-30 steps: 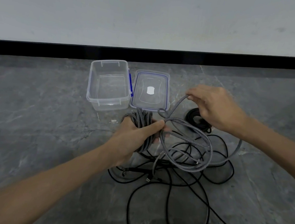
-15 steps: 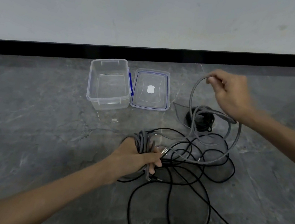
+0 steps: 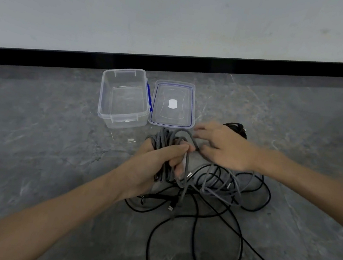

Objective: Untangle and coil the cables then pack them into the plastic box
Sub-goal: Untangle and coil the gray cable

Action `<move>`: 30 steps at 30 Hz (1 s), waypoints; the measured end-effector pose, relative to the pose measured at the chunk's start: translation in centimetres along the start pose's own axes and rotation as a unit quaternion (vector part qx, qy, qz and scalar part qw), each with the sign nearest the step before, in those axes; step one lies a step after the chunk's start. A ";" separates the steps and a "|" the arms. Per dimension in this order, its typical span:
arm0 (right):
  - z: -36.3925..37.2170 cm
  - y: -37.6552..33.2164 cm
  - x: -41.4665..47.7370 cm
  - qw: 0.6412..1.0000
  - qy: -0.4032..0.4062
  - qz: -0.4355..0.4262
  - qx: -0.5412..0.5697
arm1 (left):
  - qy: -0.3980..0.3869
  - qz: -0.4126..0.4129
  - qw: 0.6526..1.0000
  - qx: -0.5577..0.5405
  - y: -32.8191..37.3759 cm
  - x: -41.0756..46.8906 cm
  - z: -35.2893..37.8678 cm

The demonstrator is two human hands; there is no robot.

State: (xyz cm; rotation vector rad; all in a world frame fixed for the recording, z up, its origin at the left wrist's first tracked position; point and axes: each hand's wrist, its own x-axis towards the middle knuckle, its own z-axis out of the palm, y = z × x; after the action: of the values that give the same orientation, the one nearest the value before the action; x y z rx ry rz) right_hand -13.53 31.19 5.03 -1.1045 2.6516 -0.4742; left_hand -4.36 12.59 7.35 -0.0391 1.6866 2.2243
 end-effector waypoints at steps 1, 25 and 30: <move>0.3 -0.9 0.0 0.998 0.023 -0.013 0.064 | -0.006 -0.002 1.000 -0.014 0.2 0.0 0.2; 8.2 -8.0 -2.5 0.925 0.044 0.094 0.365 | 0.107 0.098 0.972 -0.183 5.1 2.5 0.2; 7.3 -8.5 -2.7 0.878 0.004 0.154 0.453 | 0.217 0.153 0.964 -0.017 4.3 3.4 -0.9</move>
State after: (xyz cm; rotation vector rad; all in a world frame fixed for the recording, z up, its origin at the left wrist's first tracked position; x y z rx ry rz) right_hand -3.79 25.97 1.82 -0.3692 2.0777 -1.4264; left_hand -8.92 11.62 10.27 -0.3157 1.9908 2.6197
